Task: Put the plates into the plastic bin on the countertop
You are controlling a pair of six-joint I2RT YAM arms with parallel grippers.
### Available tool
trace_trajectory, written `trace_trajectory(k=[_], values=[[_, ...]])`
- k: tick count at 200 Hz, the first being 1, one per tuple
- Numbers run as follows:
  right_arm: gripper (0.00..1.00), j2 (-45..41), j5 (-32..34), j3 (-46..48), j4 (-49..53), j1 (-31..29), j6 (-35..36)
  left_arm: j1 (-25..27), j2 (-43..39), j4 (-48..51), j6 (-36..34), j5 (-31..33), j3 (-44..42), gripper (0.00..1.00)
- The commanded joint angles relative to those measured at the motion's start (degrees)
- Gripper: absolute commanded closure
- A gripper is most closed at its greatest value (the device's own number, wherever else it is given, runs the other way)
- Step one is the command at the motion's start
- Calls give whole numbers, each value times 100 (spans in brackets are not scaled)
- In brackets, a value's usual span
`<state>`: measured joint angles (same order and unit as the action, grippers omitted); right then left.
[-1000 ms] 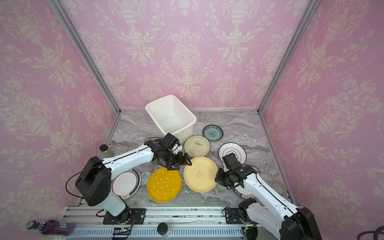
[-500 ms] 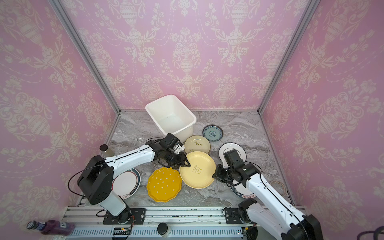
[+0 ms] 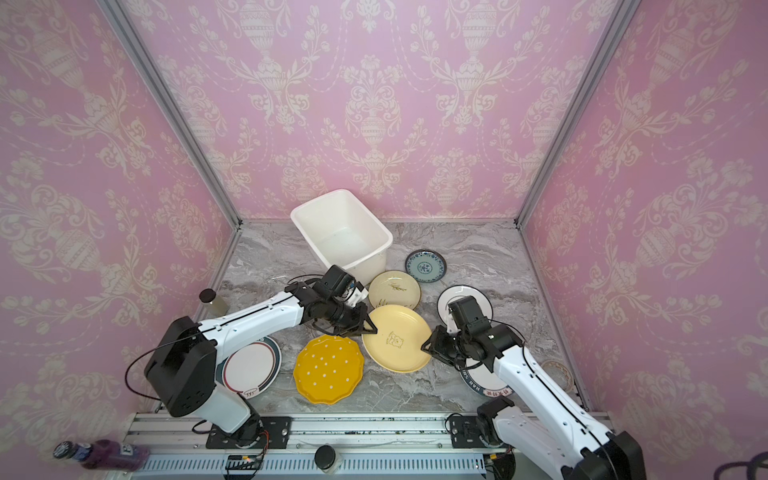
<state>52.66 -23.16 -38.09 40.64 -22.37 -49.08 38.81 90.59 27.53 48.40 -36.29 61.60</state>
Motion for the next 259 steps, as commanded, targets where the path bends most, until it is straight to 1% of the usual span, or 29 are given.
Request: trace_trajectory(k=[1,19,45,82,119,140,153,175,193,217,237,247,259], values=[[46,-200,-186,-269,-212,46,123,-33,-293,-397,549,-88,-206,100],[44,-330,-313,-320,-363,164,51,-44,-476,-897,1048,-198,-356,100],[43,-428,-511,-340,-637,317,-82,-48,-681,-1581,1661,-196,-539,100],[47,-295,-647,-406,-776,444,-101,-40,-783,-1939,1990,-100,-562,100],[61,-224,-624,-543,-940,481,-200,-51,-771,-1965,2024,-40,-518,100],[68,-179,-516,-693,-828,489,-164,-50,-789,-1915,2006,63,-527,100],[70,-161,-436,-797,-713,488,-131,-50,-796,-1866,2002,168,-518,100],[78,-135,-338,-934,-571,492,-72,-53,-805,-1873,2015,304,-485,97],[85,-96,-291,-1045,-451,488,-40,-57,-828,-1811,1966,372,-393,92],[90,-47,-204,-1253,-272,488,-23,-66,-916,-1655,1827,506,-215,82],[93,-25,-156,-1449,-197,488,-89,-133,-1125,-1649,1797,710,-130,69],[94,-2,-120,-1560,-158,488,-150,-204,-1272,-1649,1771,856,-97,60],[95,53,-110,-1700,-161,488,-254,-303,-1482,-1596,1699,1067,-50,53]])
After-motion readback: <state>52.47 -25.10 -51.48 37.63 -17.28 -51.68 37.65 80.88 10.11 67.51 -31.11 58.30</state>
